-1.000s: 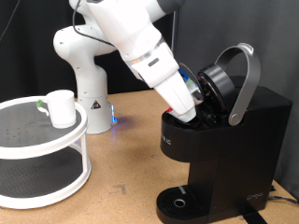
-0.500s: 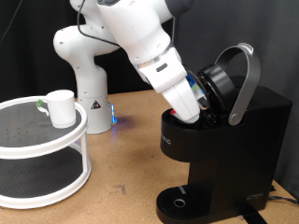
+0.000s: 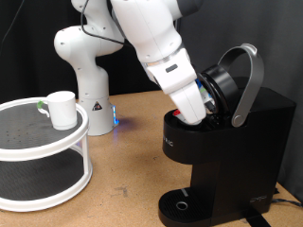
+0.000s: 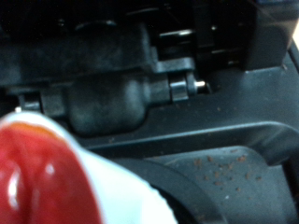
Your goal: Make a cup of coffee with the keurig machine
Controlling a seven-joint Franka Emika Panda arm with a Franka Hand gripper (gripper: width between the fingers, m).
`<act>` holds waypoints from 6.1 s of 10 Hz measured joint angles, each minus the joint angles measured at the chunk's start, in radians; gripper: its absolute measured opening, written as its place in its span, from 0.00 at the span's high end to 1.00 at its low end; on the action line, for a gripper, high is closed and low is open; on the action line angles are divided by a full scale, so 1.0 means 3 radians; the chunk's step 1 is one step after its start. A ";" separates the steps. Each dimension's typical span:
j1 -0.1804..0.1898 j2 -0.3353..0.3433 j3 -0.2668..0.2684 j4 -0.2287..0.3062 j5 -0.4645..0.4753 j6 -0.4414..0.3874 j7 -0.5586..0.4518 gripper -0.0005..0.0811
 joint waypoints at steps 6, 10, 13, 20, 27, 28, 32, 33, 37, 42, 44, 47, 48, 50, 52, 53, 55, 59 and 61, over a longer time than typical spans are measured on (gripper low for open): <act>0.0000 0.0001 0.0073 0.0034 -0.0294 0.0016 0.0040 0.81; 0.0000 0.0003 0.0077 0.0033 -0.0298 0.0022 0.0040 0.81; 0.0000 0.0024 0.0102 0.0027 -0.0298 0.0023 0.0041 0.49; -0.0002 0.0007 0.0125 0.0031 -0.0027 0.0077 -0.0165 0.01; -0.0072 -0.0397 0.0051 0.0029 -0.0090 -0.0496 -0.0302 0.01; -0.0073 -0.0417 0.0052 0.0020 -0.0149 -0.0499 -0.0260 0.01; -0.0073 -0.0426 0.0063 -0.0071 -0.0324 -0.0435 -0.0113 0.01; -0.0073 -0.0426 0.0063 -0.0111 -0.0348 -0.0404 -0.0108 0.01; -0.0073 -0.0426 0.0063 -0.0284 -0.0378 -0.0156 -0.0107 0.01; -0.0080 -0.0412 0.0045 -0.0375 -0.0378 -0.0036 -0.0105 0.01; -0.0085 -0.0394 0.0045 -0.0373 -0.0372 -0.0034 -0.0104 0.01; -0.0087 -0.0368 0.0045 -0.0354 -0.0354 -0.0034 -0.0087 0.01; -0.0087 -0.0357 0.0048 -0.0347 -0.0354 -0.0033 -0.0059 0.01; -0.0086 -0.0338 0.0061 -0.0340 -0.0360 -0.0018 0.0012 0.01; -0.0079 -0.0292 0.0076 -0.0328 -0.0361 0.0006 0.0025 0.01; -0.0073 -0.0289 0.0079 -0.0327 -0.0361 0.0011 0.0025 0.01; -0.0072 -0.0286 0.0088 -0.0328 -0.0361 0.0028 0.0025 0.01; -0.0075 -0.0292 0.0075 -0.0340 -0.0222 0.0031 -0.0044 0.01; -0.0075 -0.0294 0.0048 -0.0355 0.0048 0.0031 -0.0240 0.01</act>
